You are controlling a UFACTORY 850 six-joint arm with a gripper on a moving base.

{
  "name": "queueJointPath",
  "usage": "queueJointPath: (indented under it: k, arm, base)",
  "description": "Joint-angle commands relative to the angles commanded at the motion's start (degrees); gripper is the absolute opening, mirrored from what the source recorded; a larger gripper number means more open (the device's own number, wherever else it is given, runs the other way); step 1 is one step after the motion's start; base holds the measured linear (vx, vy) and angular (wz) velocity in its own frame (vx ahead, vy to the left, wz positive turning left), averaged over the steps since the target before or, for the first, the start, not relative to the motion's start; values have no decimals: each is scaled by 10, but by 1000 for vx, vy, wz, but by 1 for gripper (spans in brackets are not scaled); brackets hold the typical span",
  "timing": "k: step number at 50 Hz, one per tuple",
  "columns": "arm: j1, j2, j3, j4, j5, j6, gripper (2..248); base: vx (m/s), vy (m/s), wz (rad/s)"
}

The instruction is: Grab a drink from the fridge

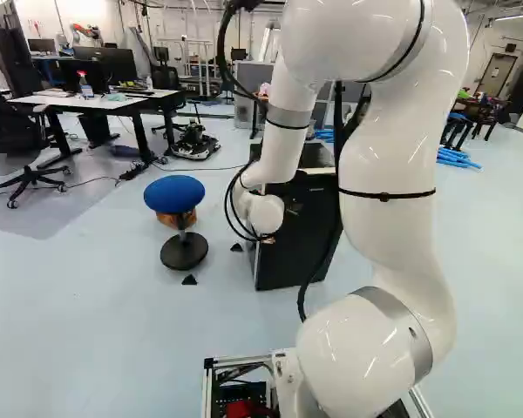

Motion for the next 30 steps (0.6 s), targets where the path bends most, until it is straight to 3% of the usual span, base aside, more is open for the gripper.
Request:
queueJointPath:
  k: [30]
  arm:
    - [12,-28,-40,24,33,0,247]
  base:
    - [0,0,0]
